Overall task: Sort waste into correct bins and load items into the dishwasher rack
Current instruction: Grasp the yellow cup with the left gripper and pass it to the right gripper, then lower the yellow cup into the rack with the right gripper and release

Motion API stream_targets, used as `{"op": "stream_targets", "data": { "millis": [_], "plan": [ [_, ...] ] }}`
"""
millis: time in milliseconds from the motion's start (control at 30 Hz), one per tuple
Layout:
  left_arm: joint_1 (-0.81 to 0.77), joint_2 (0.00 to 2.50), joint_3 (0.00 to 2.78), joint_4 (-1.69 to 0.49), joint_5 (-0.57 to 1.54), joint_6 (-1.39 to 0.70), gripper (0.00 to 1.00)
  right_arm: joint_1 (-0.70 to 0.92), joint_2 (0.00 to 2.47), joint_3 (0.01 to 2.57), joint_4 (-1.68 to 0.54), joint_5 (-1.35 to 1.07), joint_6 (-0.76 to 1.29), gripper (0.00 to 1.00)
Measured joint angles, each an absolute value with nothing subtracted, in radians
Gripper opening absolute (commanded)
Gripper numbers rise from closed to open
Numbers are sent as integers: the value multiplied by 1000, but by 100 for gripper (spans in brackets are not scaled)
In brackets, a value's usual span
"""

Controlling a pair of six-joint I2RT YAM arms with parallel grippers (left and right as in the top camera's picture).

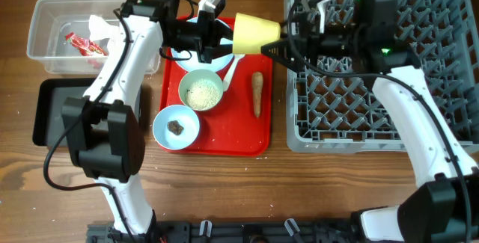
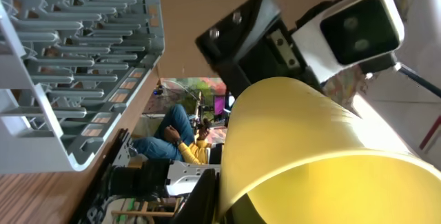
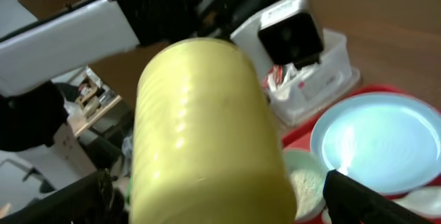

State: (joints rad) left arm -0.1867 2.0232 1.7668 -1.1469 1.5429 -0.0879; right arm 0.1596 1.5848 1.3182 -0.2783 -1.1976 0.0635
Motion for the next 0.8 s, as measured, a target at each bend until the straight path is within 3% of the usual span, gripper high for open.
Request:
{"op": "stream_targets", "data": {
  "millis": [133, 167, 233, 300, 333, 467, 600, 700, 800],
  "plan": [
    [-205, 2023, 1767, -1147, 1543, -88, 4, 170, 1604, 1318, -222, -1223, 109, 72],
    [-205, 2023, 1767, -1147, 1542, -88, 6, 171, 1604, 1318, -222, -1232, 113, 58],
    [-204, 2023, 1767, -1147, 1539, -88, 13, 171, 1604, 1319, -221, -1247, 124, 50],
    [-203, 2023, 1767, -1147, 1543, -91, 33, 171, 1604, 1319, -222, -1245, 134, 48],
    [-204, 2023, 1767, -1147, 1547, -92, 37, 171, 1604, 1319, -223, -1244, 142, 48],
    [-203, 2023, 1768, -1145, 1551, -93, 46, 157, 1605, 1319, -235, -1237, 156, 48],
    [-194, 2023, 1768, -1135, 1542, -91, 48, -14, 1605, 1322, -393, -1193, 164, 52],
    [-184, 2020, 1768, -1133, 1304, -93, 53, -118, 1597, 1330, -607, -1021, 163, 53],
    [-192, 2019, 1768, -1129, 862, -133, 55, -129, 1494, 1336, -871, -732, 163, 55]
  ]
}}
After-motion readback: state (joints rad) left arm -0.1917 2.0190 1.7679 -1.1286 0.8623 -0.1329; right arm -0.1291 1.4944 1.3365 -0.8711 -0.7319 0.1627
